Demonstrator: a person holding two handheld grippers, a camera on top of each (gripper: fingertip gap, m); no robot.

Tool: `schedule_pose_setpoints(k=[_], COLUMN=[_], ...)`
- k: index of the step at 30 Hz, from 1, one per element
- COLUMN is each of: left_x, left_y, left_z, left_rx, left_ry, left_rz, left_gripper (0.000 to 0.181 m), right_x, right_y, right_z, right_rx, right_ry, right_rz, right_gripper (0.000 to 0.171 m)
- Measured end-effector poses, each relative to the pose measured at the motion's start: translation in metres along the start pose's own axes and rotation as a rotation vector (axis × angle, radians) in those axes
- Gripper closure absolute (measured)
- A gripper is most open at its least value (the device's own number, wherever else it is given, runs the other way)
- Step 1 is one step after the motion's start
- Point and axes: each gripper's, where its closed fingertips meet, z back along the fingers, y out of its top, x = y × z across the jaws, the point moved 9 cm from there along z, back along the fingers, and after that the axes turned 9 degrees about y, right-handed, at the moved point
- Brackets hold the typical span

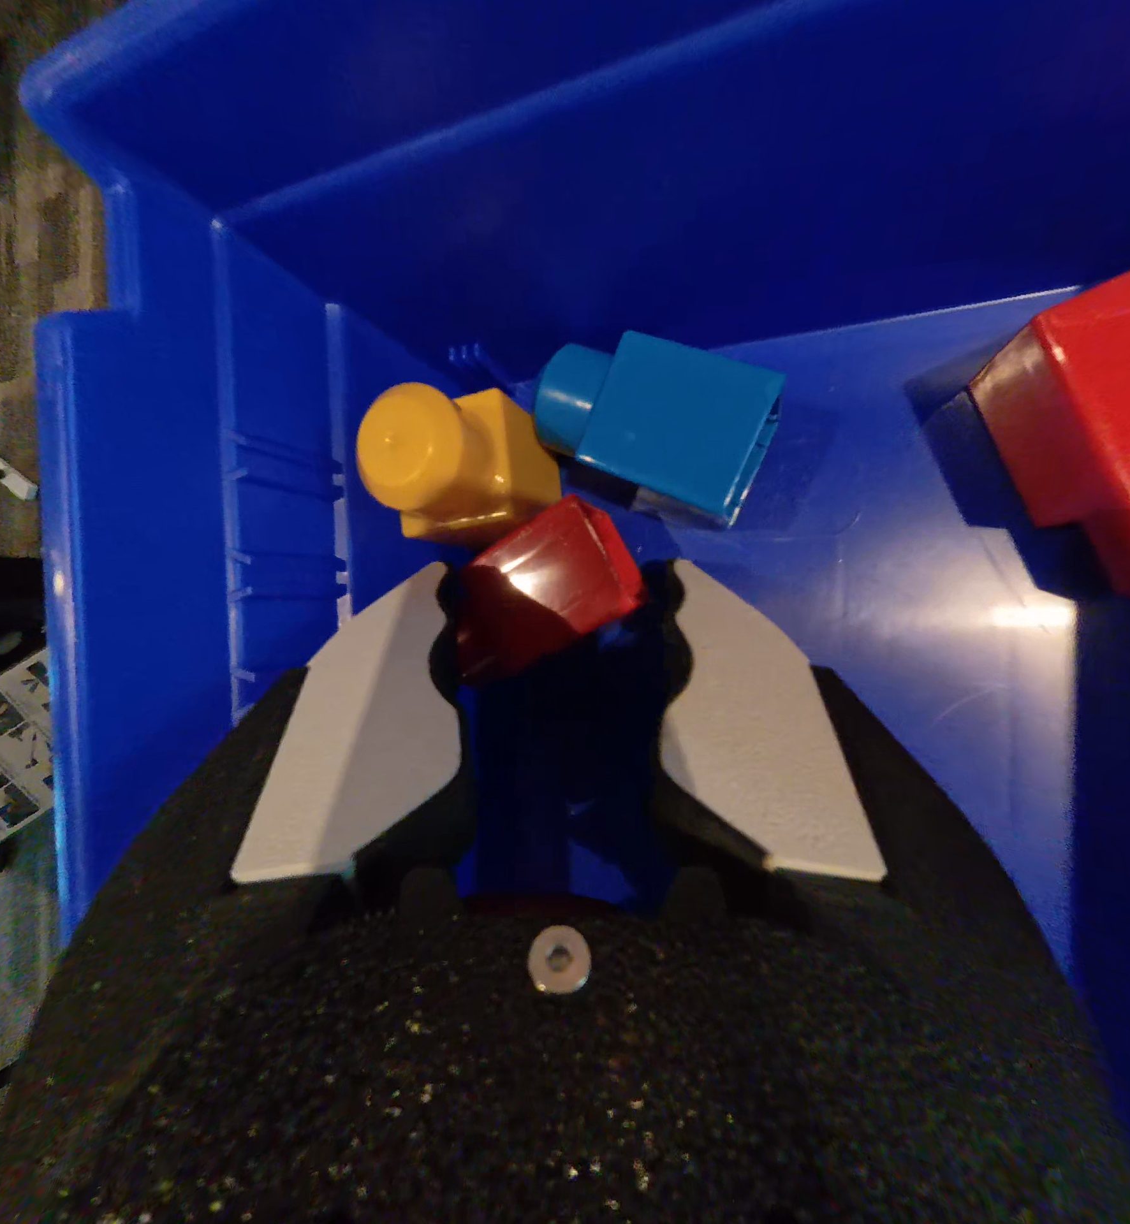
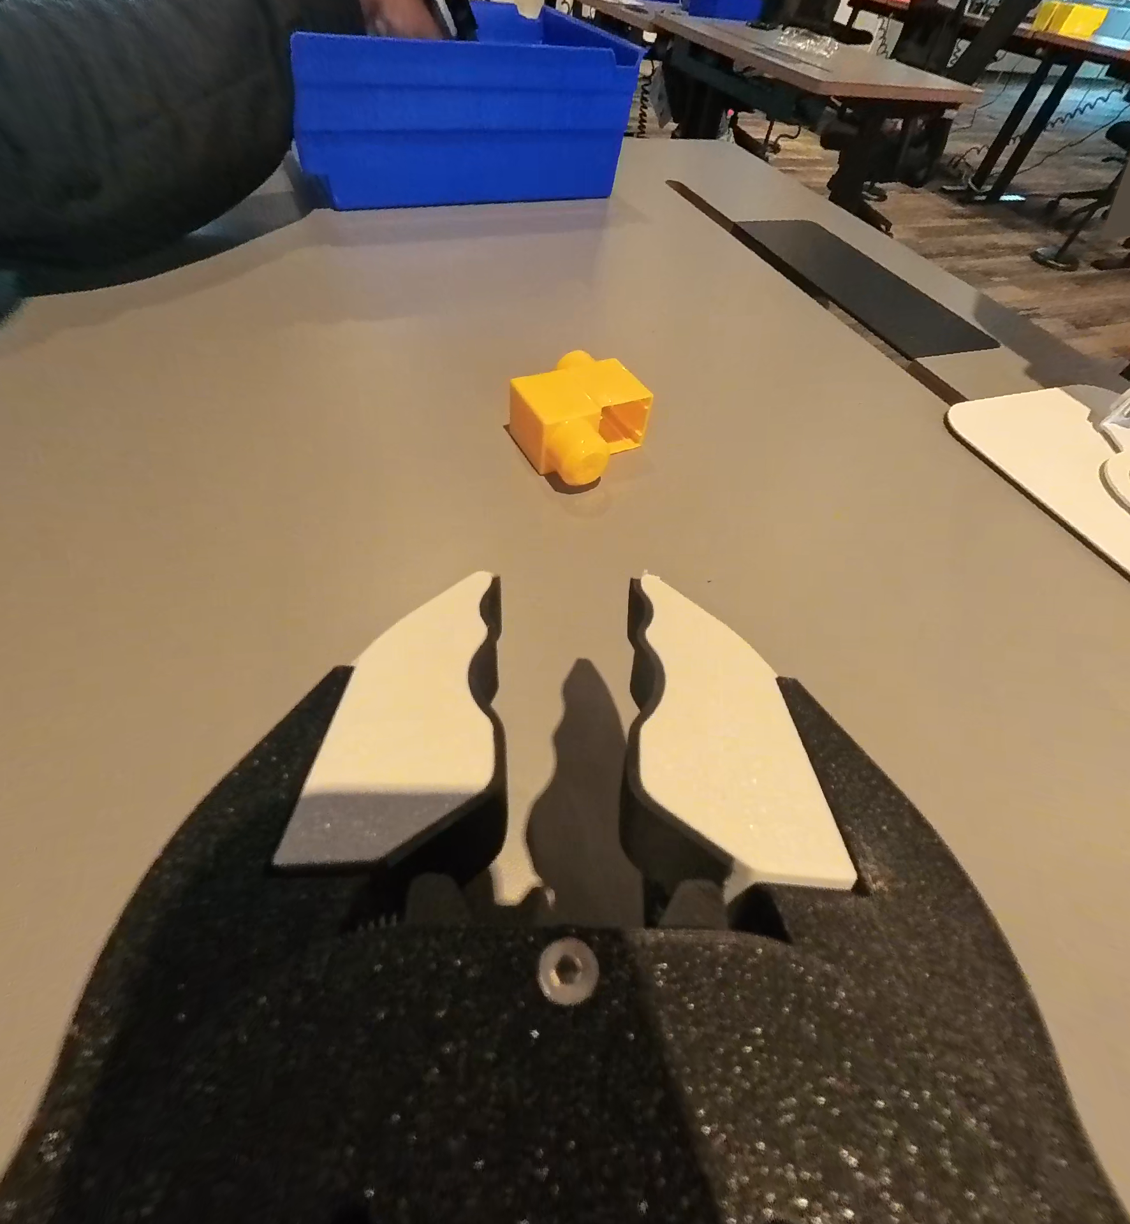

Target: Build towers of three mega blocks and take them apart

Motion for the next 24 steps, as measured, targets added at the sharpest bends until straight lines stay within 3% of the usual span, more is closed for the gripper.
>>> schedule_pose_setpoints(k=[9, 13, 15, 19, 22, 24], left_x=[-0.007, -0.015, -0.018, 0.011, 0.076, 0.133], left_y=[-0.004, 0.001, 0.012, 0.047, 0.064, 0.064], left_z=[0.006, 0.031, 0.06, 0.16, 0.24, 0.28], left_rx=[-0.017, 0.014, 0.107, 0.495, 0.788, 0.892], left_ry=[-0.069, -0.065, -0.09, -0.263, -0.509, -0.7], left_rz=[0.039, 0.036, 0.024, -0.147, -0.364, -0.546], left_gripper=[0.128, 0.129, 0.129, 0.13, 0.13, 0.13], right_x=[0.0, 0.001, 0.002, 0.006, 0.01, 0.011], right_y=[0.0, 0.0, 0.0, 0.001, 0.001, 0.001], right_z=[0.0, -0.001, -0.001, -0.003, -0.001, 0.002], right_rx=[-0.005, -0.006, -0.001, 0.005, 0.034, 0.057], right_ry=[0.002, 0.005, 0.01, 0.056, 0.075, 0.076], right_rz=[-0.003, -0.004, -0.008, -0.049, -0.08, -0.09], right_gripper=[0.134, 0.134, 0.134, 0.134, 0.134, 0.134])
